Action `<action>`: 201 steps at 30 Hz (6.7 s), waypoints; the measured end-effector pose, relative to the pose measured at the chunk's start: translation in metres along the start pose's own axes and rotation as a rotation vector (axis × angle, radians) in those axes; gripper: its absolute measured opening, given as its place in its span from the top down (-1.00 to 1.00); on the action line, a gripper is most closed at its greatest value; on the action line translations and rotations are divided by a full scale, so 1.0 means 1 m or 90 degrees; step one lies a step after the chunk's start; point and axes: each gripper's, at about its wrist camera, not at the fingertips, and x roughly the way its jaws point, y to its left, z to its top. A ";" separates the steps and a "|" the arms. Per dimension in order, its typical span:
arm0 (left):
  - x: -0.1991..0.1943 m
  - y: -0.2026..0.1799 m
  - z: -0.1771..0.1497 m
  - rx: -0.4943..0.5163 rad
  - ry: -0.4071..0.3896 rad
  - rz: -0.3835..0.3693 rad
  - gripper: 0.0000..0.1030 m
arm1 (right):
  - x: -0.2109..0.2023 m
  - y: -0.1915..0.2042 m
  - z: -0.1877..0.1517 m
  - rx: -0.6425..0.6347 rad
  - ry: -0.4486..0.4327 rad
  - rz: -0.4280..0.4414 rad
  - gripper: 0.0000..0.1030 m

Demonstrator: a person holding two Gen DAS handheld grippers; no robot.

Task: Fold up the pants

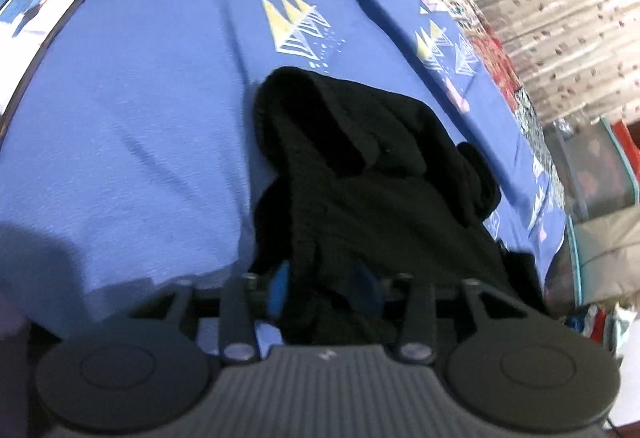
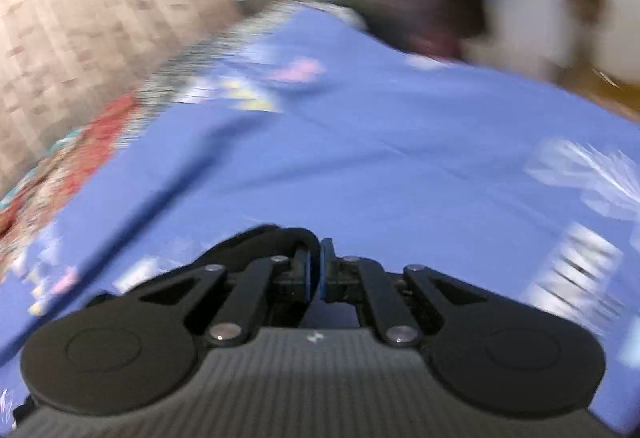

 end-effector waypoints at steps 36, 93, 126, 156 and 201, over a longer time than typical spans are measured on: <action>-0.055 0.009 0.012 -0.058 -0.050 -0.071 0.85 | -0.043 0.059 0.082 -0.079 -0.091 0.231 0.72; -0.019 0.042 0.052 -0.123 -0.047 -0.047 0.86 | -0.103 0.119 -0.097 -0.370 0.118 0.475 -0.02; 0.020 -0.006 0.049 -0.031 -0.004 -0.066 0.79 | -0.119 0.170 -0.036 -0.146 0.102 0.434 0.95; 0.000 -0.020 0.037 0.095 -0.031 0.088 0.87 | -0.018 0.223 -0.129 -0.644 0.192 0.237 0.70; -0.025 -0.004 -0.005 0.119 -0.042 0.064 0.85 | 0.002 0.295 -0.090 -0.366 0.253 0.328 0.84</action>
